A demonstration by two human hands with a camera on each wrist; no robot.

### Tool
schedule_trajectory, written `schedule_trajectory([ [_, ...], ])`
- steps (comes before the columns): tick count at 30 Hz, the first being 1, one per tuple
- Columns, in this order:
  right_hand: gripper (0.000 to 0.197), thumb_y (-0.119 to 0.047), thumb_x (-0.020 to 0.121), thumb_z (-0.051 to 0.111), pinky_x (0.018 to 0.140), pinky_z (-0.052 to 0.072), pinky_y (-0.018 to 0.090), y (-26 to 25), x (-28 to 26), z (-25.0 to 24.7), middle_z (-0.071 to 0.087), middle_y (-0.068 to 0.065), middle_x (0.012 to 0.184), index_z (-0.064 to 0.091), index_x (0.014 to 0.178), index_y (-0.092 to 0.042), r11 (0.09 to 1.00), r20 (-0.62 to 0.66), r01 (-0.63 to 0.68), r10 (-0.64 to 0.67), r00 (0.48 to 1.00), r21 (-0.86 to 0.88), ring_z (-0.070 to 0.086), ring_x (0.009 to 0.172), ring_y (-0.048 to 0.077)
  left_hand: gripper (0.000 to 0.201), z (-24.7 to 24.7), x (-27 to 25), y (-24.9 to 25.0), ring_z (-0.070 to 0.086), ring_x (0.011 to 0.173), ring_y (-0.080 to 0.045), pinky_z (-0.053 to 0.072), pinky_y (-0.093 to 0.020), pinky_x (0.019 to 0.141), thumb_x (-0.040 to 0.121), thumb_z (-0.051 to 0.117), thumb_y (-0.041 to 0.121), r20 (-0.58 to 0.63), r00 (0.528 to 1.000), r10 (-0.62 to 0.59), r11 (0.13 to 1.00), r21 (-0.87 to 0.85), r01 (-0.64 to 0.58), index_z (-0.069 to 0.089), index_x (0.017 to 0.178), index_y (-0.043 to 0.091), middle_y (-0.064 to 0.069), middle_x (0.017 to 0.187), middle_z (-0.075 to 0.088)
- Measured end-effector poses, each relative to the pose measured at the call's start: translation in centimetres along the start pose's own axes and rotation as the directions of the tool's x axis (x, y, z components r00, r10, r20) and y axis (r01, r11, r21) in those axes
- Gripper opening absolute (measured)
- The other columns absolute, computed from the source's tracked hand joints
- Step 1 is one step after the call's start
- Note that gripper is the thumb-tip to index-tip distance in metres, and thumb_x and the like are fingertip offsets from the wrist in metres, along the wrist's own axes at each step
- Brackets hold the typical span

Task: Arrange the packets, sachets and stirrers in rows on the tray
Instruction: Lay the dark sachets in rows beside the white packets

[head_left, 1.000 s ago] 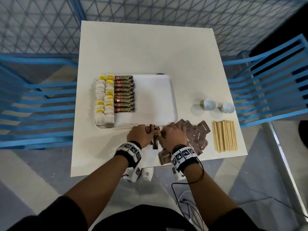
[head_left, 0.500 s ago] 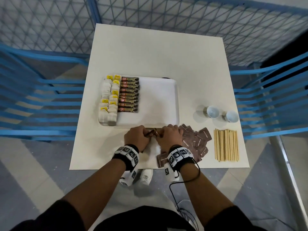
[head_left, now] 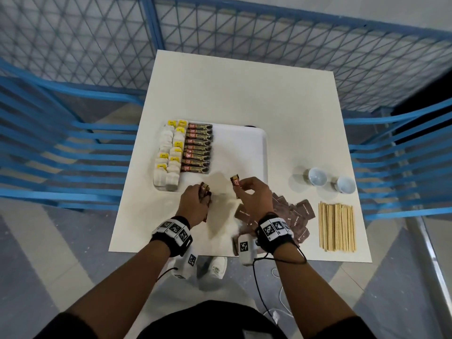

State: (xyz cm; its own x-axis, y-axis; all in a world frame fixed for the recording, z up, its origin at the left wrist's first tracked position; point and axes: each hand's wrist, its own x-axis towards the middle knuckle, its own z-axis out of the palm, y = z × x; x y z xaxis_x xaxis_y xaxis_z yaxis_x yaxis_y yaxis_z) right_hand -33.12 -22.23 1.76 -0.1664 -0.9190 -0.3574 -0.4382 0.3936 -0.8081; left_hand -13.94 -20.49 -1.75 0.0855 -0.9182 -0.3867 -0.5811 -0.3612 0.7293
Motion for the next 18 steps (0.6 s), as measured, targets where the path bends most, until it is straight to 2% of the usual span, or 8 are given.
schedule_trajectory([
  [2,0.014,-0.031,0.078,0.079,0.082,0.058,0.036,-0.9,0.3,0.5,0.075,-0.005,0.081,0.067,0.084,-0.026,0.996,0.025,0.070,-0.071,0.997,0.052,0.072,0.079,0.010,0.015,-1.3,0.6,0.3,0.066,0.084,-0.022,0.050,-0.032,0.076,0.098,0.055,0.006,0.032,0.995,-0.100,0.975,-0.199,0.104,0.060,0.112,0.008,-0.008,0.100,0.067],
  [3,0.015,-0.032,0.077,0.078,0.081,0.059,0.036,-1.6,0.4,0.9,0.076,-0.005,0.081,0.066,0.084,-0.025,0.994,0.042,0.090,-0.093,0.995,0.055,0.072,0.078,0.012,0.018,-2.0,1.0,0.5,0.068,0.076,-0.024,0.052,-0.034,0.071,0.098,0.051,0.004,0.051,0.986,-0.161,0.928,-0.331,0.169,0.059,0.112,0.010,-0.009,0.090,0.068],
  [5,0.015,-0.031,0.079,0.076,0.079,0.059,0.037,-3.0,0.7,1.7,0.076,-0.003,0.081,0.066,0.086,-0.023,0.991,0.092,0.103,-0.111,0.990,0.086,0.072,0.076,0.016,0.023,-3.4,1.8,1.3,0.057,0.057,-0.023,0.044,-0.034,0.060,0.091,0.044,0.003,0.064,0.958,-0.278,0.800,-0.536,0.268,0.058,0.107,0.010,-0.006,0.066,0.060],
  [6,0.014,-0.026,0.082,0.077,0.077,0.059,0.036,-3.7,0.9,2.1,0.076,-0.002,0.080,0.066,0.088,-0.019,0.988,0.116,0.099,-0.112,0.987,0.115,0.072,0.074,0.018,0.021,-4.3,2.2,1.9,0.048,0.053,-0.021,0.038,-0.032,0.056,0.088,0.040,0.002,0.071,0.946,-0.317,0.737,-0.610,0.293,0.056,0.100,0.008,-0.004,0.062,0.051],
  [9,0.016,-0.019,0.083,0.080,0.070,0.057,0.031,-5.6,1.3,3.6,0.076,0.002,0.082,0.067,0.089,-0.013,0.984,0.160,0.091,-0.116,0.980,0.156,0.071,0.065,0.021,0.018,-6.9,3.1,3.1,0.029,0.051,-0.016,0.020,-0.025,0.051,0.091,0.039,0.005,0.139,0.917,-0.375,0.598,-0.719,0.353,0.044,0.080,0.018,0.000,0.068,0.032],
  [11,0.017,-0.020,0.081,0.083,0.065,0.056,0.030,-6.7,1.5,4.7,0.076,0.002,0.083,0.068,0.087,-0.013,0.980,0.167,0.100,-0.129,0.978,0.171,0.068,0.061,0.019,0.017,-8.7,3.5,3.6,0.024,0.047,-0.014,0.018,-0.023,0.047,0.094,0.055,0.025,0.171,0.925,-0.339,0.601,-0.717,0.353,0.049,0.079,0.020,0.001,0.066,0.030],
  [13,0.018,-0.019,0.079,0.084,0.061,0.055,0.027,-7.6,1.8,5.7,0.075,0.003,0.082,0.069,0.086,-0.013,0.977,0.169,0.102,-0.135,0.976,0.190,0.066,0.057,0.017,0.023,-10.0,3.6,3.7,0.022,0.044,-0.014,0.018,-0.022,0.045,0.090,0.071,0.041,0.160,0.952,-0.262,0.676,-0.673,0.299,0.064,0.087,0.019,0.003,0.059,0.032],
  [18,0.019,-0.013,0.077,0.085,0.057,0.050,0.026,-9.2,2.6,7.5,0.075,0.009,0.078,0.071,0.087,-0.006,0.966,0.231,0.060,-0.120,0.966,0.252,0.061,0.057,0.015,0.020,-12.1,4.3,2.4,0.028,0.042,-0.013,0.024,-0.021,0.044,0.084,0.082,0.022,0.120,0.983,-0.140,0.763,-0.620,0.184,0.074,0.093,0.006,0.006,0.045,0.045],
])
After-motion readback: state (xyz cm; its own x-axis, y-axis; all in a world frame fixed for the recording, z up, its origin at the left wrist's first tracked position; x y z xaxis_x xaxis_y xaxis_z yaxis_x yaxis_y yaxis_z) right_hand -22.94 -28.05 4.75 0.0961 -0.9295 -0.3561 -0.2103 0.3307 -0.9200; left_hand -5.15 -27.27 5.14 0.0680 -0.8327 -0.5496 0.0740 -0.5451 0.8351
